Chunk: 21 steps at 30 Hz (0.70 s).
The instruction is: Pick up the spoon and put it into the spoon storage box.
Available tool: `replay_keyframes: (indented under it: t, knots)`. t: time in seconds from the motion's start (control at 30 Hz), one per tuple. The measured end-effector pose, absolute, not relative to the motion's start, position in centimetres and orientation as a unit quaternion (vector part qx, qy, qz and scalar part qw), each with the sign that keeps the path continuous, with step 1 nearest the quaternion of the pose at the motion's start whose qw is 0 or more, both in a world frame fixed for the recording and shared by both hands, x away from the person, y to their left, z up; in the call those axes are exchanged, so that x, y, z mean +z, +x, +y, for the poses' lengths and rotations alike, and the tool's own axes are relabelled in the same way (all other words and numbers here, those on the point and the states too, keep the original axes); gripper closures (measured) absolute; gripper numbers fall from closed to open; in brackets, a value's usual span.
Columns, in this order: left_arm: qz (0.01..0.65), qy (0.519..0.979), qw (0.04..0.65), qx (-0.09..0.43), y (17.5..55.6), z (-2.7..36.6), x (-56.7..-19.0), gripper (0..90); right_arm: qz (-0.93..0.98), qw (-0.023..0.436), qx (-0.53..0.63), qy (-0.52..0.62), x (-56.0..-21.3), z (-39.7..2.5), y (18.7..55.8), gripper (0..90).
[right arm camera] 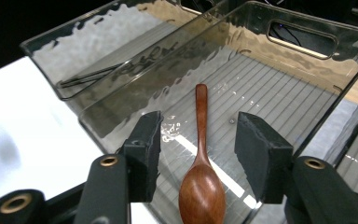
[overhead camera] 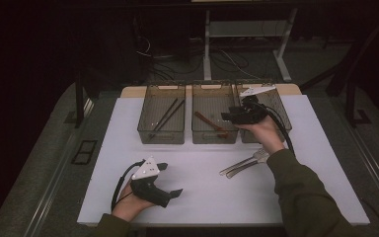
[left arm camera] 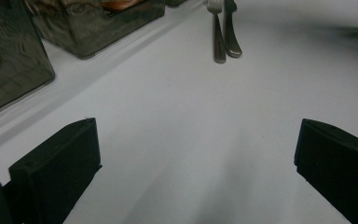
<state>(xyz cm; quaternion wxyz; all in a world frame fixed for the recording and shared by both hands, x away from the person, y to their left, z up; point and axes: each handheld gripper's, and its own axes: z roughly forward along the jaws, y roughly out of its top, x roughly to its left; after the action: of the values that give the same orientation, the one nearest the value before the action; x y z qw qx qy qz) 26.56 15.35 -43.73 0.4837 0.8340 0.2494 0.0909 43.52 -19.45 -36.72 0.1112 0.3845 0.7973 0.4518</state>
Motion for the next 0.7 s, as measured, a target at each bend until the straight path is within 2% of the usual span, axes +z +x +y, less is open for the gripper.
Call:
replay_keyframes:
  t: [0.33,0.7]
  knots:
    - [0.251,0.833,0.484,0.091,26.5,15.3,-43.8,0.0,0.792,0.108,0.471,0.373,-36.0,-21.7,41.4,42.2]
    - [0.255,0.834,0.482,0.089,26.7,15.5,-43.9,0.0,0.789,0.107,0.482,0.364,-36.5,-24.0,38.7,40.1]
